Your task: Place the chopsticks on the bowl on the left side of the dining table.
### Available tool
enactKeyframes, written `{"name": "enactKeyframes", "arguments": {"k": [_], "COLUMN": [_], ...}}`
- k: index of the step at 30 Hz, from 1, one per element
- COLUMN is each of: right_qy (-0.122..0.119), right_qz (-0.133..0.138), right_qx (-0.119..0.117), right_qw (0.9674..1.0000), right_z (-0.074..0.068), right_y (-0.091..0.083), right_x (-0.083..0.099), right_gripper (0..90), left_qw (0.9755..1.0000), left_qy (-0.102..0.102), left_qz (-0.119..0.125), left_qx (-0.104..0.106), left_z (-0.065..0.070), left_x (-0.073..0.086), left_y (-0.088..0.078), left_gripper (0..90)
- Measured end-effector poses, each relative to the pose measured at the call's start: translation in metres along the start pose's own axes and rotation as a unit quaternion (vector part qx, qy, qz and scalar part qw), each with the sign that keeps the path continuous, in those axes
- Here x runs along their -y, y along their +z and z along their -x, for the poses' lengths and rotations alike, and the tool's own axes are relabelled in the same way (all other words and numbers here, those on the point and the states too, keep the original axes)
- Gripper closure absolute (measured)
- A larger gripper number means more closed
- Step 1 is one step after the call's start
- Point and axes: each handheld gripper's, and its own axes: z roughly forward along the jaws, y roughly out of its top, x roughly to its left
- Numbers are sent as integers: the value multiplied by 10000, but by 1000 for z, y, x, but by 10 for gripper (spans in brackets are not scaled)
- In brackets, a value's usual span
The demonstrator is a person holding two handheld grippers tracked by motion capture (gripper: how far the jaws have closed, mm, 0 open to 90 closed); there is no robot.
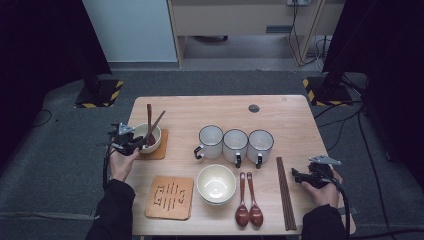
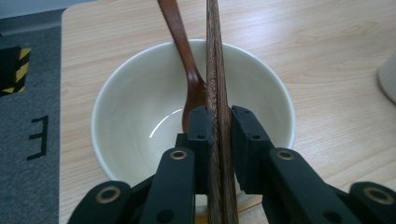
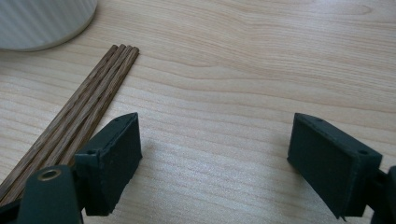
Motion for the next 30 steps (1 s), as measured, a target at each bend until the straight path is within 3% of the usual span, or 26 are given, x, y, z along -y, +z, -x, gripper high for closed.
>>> {"name": "enactKeyframes", "arguments": {"k": [8,20,30], "right_qy": [-3,6,5], "right_qz": [0,-1,-1], "right_qx": [-6,-7,-3], "right_qw": [10000,10000,10000], "right_z": [0,-1,-1], "right_y": [0,0,0], "right_x": [0,0,0], "right_gripper": [173,172,172], "left_qw": [9999,9997,9999], "left_qy": [84,-17,-51], "left_qz": [-59,-185,22], "left_qx": [129,171,116], "left_z": [1,-2,-2], "left_x": [1,4,1], "left_y": [-3,-3,-11], "left_gripper": [775,740,702]}}
